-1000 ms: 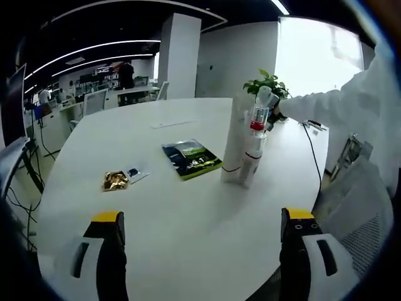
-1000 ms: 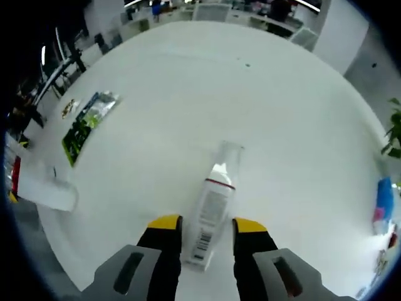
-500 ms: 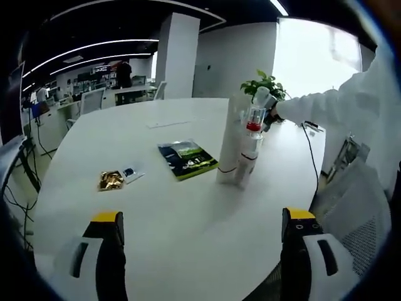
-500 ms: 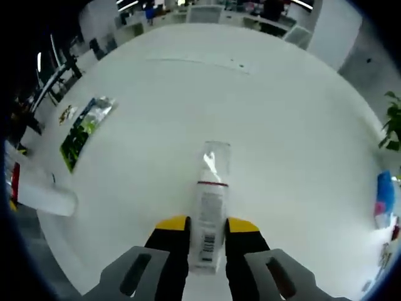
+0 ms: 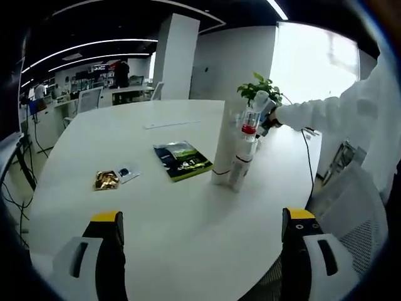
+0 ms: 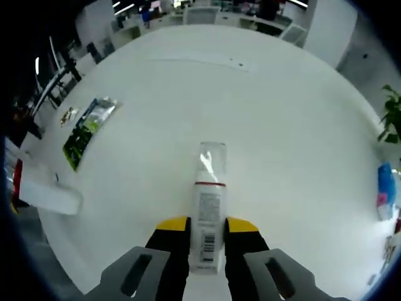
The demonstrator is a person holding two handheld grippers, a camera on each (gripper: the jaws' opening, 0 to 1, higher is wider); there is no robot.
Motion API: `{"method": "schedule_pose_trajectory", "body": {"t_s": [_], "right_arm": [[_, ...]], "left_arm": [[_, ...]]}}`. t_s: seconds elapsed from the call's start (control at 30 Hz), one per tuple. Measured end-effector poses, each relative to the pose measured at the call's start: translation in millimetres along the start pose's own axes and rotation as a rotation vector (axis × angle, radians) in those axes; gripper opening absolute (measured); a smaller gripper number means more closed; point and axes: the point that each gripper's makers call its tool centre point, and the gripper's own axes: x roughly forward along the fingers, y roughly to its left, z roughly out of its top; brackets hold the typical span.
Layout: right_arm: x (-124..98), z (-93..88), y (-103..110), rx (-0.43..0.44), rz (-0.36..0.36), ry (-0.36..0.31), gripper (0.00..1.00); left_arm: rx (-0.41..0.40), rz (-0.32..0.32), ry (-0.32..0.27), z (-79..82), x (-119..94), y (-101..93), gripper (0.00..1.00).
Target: Arrange the skincare products in the storage area until every visible bottle or jar stands upright without overlapping.
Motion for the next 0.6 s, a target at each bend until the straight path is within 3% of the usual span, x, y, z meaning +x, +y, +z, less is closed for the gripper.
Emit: {"method": "schedule_pose_trajectory", "body": {"t_s": [0.13,0.3,0.47,0.6], "right_arm": [[-3,-5.2,4,0.029,0.033,-0.036,0.12],[-10,-7.4,19,0.188,0.148,-0.116,0.12],[-26,-3.6,25,0.201,0.193,-0.192,0.12],[-47,-10.4,58,0.198,0.228,-0.238,0.12]], "left_arm": [[0.001,-0.003,0.002,0.5,1,-1.2,0.99],[0.005,-0.013,0.002,1.0,1,-3.0,0.99],[0.009,-0.007,0.0,1.8,1,-1.6,0.99],[0.007,-0.011,-0.002,2.0,1,-3.2,0.99]]}}
